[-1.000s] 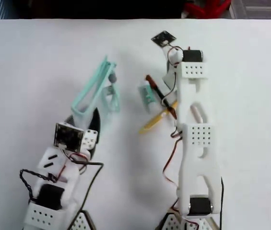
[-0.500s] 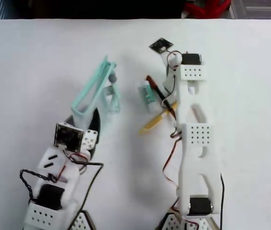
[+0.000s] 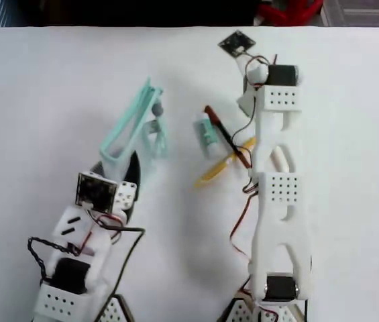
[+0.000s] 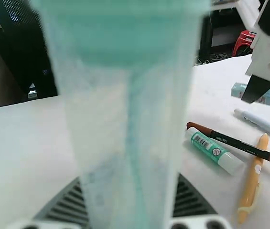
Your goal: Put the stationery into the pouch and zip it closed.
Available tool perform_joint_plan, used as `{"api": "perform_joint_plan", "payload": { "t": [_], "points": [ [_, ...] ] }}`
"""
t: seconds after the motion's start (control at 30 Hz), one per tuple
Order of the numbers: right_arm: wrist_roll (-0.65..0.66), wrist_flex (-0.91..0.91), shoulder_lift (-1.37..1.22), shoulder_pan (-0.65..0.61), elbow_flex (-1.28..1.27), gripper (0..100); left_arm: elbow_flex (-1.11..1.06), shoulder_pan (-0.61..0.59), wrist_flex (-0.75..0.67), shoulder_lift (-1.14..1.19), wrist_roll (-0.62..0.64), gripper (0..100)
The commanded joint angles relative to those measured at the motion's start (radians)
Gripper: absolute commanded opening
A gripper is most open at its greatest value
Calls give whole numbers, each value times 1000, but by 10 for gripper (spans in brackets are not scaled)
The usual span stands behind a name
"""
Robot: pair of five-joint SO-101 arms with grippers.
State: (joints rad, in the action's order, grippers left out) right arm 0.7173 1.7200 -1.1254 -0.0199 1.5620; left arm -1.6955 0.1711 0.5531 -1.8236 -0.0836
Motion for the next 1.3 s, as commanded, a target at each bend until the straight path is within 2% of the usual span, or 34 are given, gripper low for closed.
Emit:
{"api": "perform_joint_plan", "payload": {
  "t": [0.0, 0.1, 0.23, 0.47, 0.57, 0.73, 0.87, 1.07, 1.27],
  "points": [
    [-124, 7, 257, 16, 14, 18, 3, -12, -15, 2, -5, 64],
    [-203, 7, 452, -7, -66, 18, 3, -12, -15, 2, -5, 64],
    [-209, 7, 783, -90, -273, 18, 3, -12, -15, 2, -5, 64],
    [-216, -1, 1389, -348, -772, 18, 3, -12, -15, 2, -5, 65],
    [-333, -47, 1544, -450, -951, 18, 3, -12, -17, 2, -5, 65],
    [-519, -222, 1643, -634, -1134, 18, 3, -12, -15, 2, 0, 96],
    [-534, -384, 1643, -754, -1247, 18, 3, -12, -15, 2, 3, 116],
    [-534, -624, 1643, -809, -1418, 18, 3, -12, -14, 2, 3, 116],
    [-535, -860, 1644, -812, -1599, 18, 3, -12, -14, 2, 3, 120]
  ]
}}
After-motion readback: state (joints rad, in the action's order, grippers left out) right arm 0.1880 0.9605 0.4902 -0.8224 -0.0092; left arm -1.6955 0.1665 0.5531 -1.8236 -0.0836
